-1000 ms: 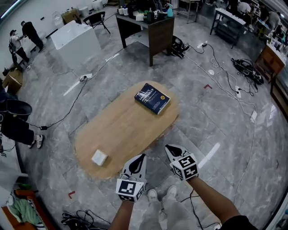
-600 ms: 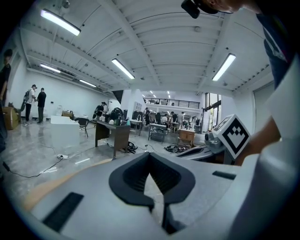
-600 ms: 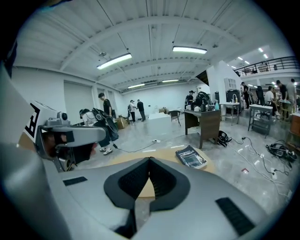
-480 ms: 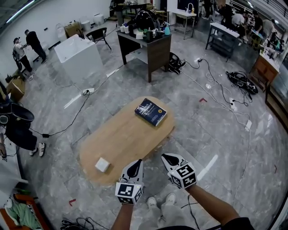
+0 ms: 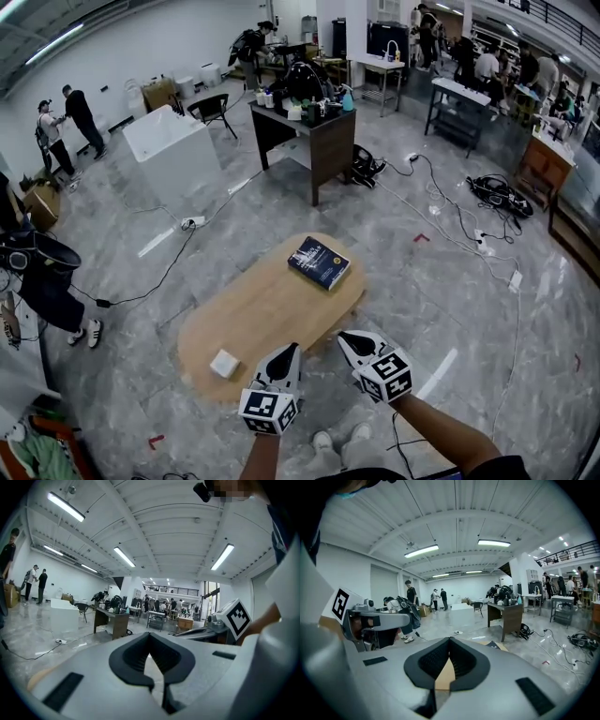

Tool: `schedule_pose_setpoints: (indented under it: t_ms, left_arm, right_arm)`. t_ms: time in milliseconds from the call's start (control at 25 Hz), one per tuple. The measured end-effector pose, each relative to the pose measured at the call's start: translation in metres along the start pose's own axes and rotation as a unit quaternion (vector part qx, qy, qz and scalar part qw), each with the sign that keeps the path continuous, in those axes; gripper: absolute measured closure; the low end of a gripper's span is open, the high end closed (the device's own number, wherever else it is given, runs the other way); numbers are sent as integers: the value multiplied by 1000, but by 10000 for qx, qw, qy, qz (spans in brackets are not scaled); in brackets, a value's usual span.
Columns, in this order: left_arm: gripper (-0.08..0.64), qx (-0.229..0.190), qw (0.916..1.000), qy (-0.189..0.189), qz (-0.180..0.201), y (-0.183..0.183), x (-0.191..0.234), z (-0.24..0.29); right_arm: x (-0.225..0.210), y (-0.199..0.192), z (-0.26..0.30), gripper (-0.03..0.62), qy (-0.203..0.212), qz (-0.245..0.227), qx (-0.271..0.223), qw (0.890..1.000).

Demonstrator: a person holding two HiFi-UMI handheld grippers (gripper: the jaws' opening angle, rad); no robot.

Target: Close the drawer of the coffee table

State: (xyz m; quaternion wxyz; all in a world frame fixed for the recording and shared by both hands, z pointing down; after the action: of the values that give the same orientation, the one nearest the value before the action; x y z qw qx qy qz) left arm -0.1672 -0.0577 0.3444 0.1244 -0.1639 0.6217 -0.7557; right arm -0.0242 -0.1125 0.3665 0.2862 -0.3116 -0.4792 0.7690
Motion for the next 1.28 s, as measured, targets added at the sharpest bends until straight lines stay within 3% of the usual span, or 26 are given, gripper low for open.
schedule_pose_setpoints:
  t_ms: [320, 600, 880, 1280]
  left_arm:
    - [558, -104, 9973, -476, 549, 33, -5, -16]
    - [558, -266, 9962, -639, 535, 52, -10, -29]
    - [558, -732, 9925, -633, 750, 79, -14, -39]
    - [558, -956, 9905, -590, 796, 99, -31, -50]
  right_arm:
    - [30, 32, -7, 580, 123, -127, -352, 9992]
    - [49, 56, -9, 580, 261, -215, -593, 9977]
    - [65, 84, -9, 580, 382, -331, -893, 9947]
    - [70, 98, -36, 580, 463, -361, -1150, 9916]
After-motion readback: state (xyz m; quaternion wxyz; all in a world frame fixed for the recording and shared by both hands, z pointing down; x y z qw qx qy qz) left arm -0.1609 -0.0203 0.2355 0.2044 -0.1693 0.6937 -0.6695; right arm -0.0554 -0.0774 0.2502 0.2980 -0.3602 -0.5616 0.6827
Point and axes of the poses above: the fingertips, and each gripper's own axes: z forward along the fingers, x to its left, y out of its top, the point moved 5 cm from there along -z, backward along the fingers, and after that the axes turned 5 degrees about z, right-handed, at the moved point
